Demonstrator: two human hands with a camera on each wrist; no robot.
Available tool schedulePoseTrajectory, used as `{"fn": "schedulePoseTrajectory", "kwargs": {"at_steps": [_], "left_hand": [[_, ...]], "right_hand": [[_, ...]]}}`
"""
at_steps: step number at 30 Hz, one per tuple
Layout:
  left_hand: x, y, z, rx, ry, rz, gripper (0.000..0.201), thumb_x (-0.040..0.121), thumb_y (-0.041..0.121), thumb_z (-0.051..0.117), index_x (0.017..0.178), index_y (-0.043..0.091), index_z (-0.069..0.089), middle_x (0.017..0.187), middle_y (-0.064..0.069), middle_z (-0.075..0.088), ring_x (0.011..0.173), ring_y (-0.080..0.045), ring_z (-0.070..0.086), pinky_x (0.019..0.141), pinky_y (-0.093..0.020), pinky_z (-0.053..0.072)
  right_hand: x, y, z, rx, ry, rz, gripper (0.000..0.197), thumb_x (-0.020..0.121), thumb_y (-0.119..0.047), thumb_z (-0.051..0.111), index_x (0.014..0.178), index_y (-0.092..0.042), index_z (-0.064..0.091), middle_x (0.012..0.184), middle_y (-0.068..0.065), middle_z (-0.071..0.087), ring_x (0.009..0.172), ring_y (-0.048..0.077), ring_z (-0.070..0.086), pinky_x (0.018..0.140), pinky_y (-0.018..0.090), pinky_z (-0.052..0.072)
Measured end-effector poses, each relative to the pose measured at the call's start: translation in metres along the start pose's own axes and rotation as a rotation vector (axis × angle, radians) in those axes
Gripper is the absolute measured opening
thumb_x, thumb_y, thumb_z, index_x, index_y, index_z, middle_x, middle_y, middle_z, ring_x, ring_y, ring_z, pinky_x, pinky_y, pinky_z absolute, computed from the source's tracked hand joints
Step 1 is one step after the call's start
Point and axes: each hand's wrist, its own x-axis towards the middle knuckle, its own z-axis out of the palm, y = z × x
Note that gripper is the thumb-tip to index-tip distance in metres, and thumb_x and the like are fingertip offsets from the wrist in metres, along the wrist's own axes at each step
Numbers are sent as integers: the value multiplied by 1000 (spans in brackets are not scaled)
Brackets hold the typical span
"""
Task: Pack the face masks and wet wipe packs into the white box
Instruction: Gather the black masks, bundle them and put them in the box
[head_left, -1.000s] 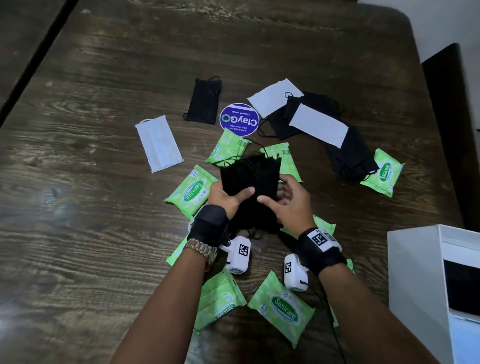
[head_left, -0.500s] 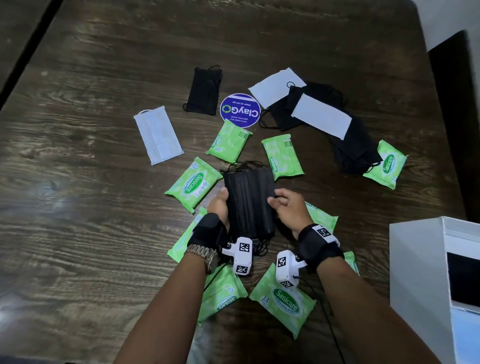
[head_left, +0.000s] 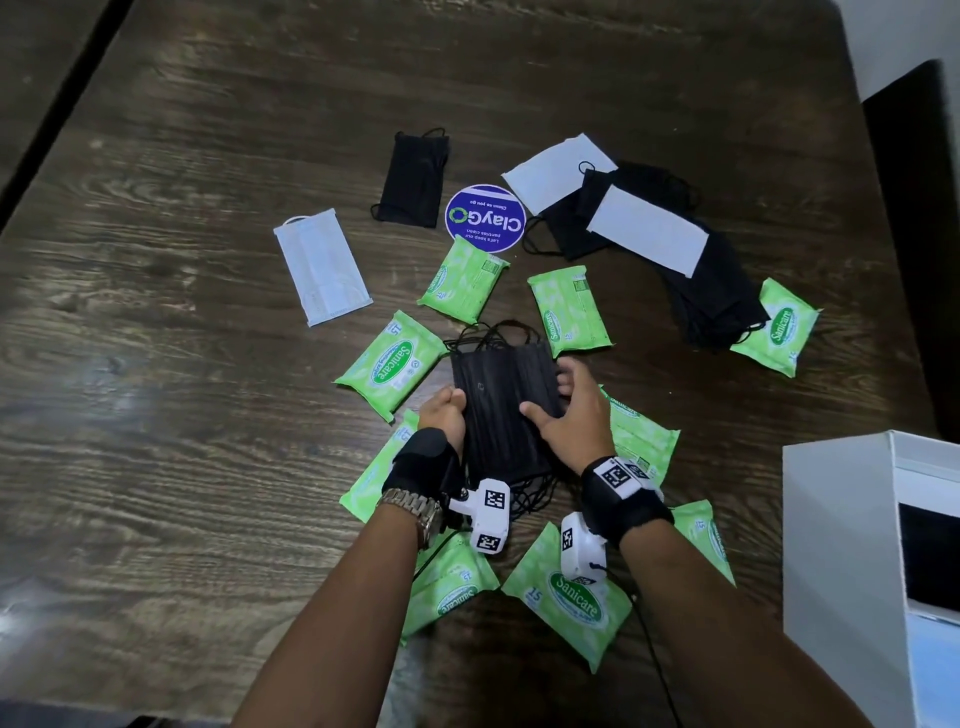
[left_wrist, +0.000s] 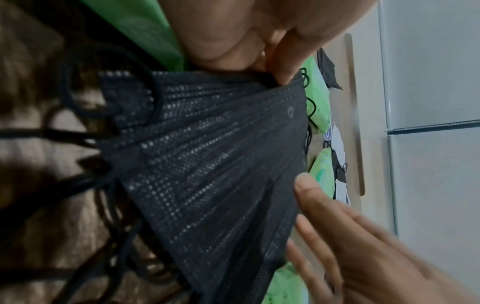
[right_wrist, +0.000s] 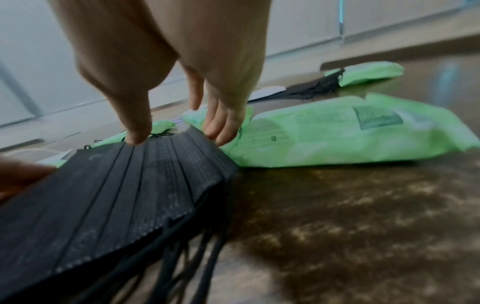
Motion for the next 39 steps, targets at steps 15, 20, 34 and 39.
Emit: {"fn": "schedulePoseTrajectory", "kwargs": {"at_steps": [15,20,34,39], "left_hand": [[-41,18,3,138,-119,104,25,94,5,52,76,13,67,78,-12,71,83,-29,63,94,-55,49],[-47,20,3,136,-162,114,22,91,-3,52,86,12,67,90,-19,67,89,-33,63,94,-55,50],[-55,19,1,257,-193,212,41,70,5,83,106,6,65,94,-9,74,86,-25,71,79,-37,58],[-57,20,4,285,-155,265,31,77,-4,74,105,3,63,88,-7,71,72,-17,66,63,-23,57]], "right_hand": [[-10,-14,28,-215,-35,144,47,66,-36,90,100,-19,62,84,-4,57,80,17,57,69,32,50],[-13,-9,30,-140,52,119,38,65,-39,89,78,-20,58,91,0,56,80,20,59,71,36,52],[-22,-15,29,23,37,37,17,91,-30,67,98,-15,67,79,-4,65,70,13,62,70,37,57],[-24,-20,29,43,2,44,23,81,-36,78,84,-18,64,69,-7,63,61,14,62,61,36,57]]}}
